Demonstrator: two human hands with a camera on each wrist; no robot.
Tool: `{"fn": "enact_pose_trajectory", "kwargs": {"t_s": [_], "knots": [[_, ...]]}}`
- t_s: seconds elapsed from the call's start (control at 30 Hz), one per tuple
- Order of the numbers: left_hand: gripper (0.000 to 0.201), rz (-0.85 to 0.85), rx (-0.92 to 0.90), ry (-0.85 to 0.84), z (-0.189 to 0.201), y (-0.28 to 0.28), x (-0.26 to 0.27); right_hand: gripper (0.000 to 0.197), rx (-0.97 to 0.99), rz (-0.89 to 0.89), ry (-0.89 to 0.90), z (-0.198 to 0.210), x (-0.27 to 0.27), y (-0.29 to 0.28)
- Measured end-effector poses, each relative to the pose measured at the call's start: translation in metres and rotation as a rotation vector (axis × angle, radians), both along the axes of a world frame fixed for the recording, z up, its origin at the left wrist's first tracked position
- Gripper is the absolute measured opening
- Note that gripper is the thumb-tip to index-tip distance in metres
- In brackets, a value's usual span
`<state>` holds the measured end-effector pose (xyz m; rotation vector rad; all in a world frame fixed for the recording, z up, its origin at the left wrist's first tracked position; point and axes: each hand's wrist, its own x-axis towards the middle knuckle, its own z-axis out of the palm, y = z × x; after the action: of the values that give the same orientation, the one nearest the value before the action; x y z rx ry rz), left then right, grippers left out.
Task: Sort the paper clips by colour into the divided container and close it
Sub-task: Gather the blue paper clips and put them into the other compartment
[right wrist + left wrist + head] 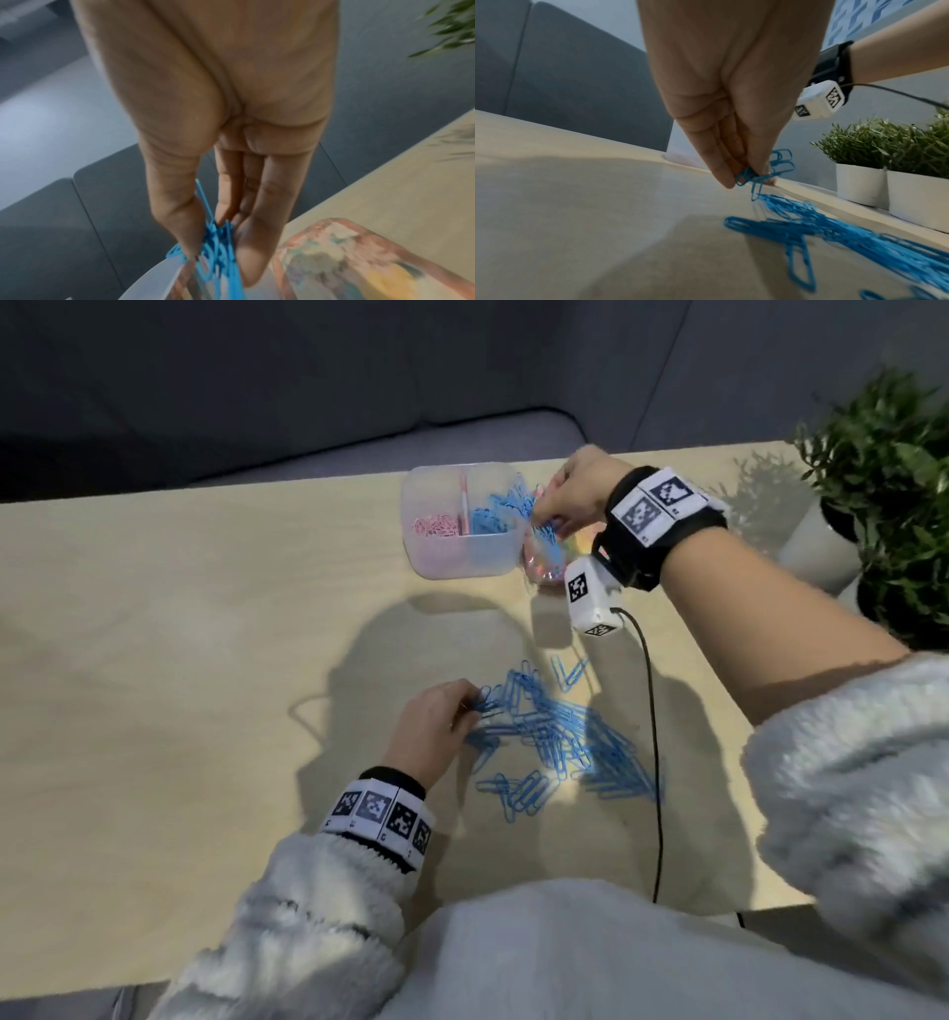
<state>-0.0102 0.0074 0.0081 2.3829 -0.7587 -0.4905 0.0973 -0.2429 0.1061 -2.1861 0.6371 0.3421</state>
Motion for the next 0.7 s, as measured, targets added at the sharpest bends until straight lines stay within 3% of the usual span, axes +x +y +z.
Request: {"fn": "enact_pose_trajectory", "kwargs": {"t_s": [0.17, 0.23, 0.33, 0.43, 0.57, 0.7], "knots": [[0.012, 0.035, -0.049, 0.013, 0.006, 0.007, 0.015, 0.034, -0.272, 0.107, 0.112, -0.008, 0.047, 0.005], [0.012, 0.035, -0.067, 0.006, 0.011, 0.006, 0.023, 0.019, -0.322, 0.155, 0.093, -0.01, 0.051, 0.011], [0.013, 0.029, -0.101, 0.003, 0.025, -0.005, 0.041, 0.022, -0.342, 0.142, 0.058, -0.015, 0.059, 0.015], [0.015, 0.069, -0.148, -0.026, 0.043, -0.025, 0.068, 0.022, -0.28, 0.094, 0.046, -0.018, 0.066, 0.013], [0.016, 0.168, -0.16, -0.142, 0.062, -0.065, 0.116, 0.024, 0.019, -0.116, -0.189, -0.012, 0.038, 0.004], [0.025, 0.145, 0.047, -0.218, 0.06, -0.11, 0.156, 0.025, 0.208, -0.298, -0.275, -0.022, -0.021, -0.002]]}}
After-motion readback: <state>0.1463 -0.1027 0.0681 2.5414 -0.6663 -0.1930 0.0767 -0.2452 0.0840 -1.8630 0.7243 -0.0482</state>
